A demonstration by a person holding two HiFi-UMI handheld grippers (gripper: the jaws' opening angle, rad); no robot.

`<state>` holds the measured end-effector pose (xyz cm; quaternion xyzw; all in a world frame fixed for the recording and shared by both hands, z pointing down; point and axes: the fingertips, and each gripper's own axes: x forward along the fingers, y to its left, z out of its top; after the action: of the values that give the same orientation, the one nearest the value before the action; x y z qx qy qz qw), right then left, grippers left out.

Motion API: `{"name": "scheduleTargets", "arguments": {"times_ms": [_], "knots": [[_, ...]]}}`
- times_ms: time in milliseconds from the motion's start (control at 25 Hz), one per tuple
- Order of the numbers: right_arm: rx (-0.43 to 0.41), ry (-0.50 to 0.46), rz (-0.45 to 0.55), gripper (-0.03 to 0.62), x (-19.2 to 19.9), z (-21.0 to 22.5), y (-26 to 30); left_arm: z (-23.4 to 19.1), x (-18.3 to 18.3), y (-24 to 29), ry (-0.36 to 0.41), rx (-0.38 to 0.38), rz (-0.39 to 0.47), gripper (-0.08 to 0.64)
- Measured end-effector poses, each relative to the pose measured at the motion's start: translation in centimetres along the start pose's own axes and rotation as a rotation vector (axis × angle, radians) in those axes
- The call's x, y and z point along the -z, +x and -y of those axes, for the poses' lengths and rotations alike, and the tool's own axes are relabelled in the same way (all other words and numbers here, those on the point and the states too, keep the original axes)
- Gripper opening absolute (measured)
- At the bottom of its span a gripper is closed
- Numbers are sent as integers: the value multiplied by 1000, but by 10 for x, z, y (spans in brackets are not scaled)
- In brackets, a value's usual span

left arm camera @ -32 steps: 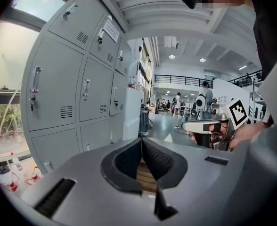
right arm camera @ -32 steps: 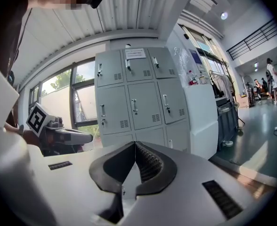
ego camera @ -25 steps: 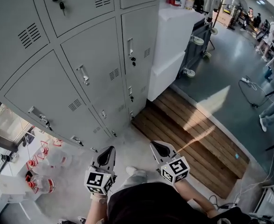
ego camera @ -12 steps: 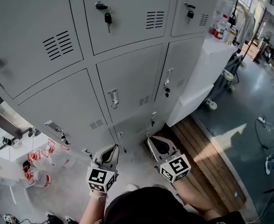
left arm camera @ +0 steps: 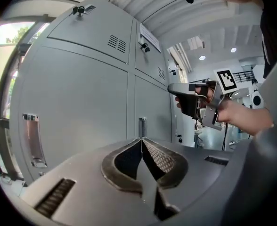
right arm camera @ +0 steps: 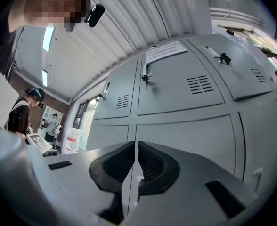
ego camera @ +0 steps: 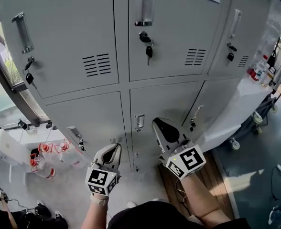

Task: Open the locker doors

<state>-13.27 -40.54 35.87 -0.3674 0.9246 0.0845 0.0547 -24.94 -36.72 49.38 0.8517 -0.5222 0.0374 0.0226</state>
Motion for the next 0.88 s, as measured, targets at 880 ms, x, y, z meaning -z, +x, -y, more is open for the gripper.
{"name": "scheduleTargets", "arguments": {"times_ms": [880], "knots": [[-203, -122, 236, 212, -239, 23, 95, -43, -88, -15, -2, -279, 64, 20]]}}
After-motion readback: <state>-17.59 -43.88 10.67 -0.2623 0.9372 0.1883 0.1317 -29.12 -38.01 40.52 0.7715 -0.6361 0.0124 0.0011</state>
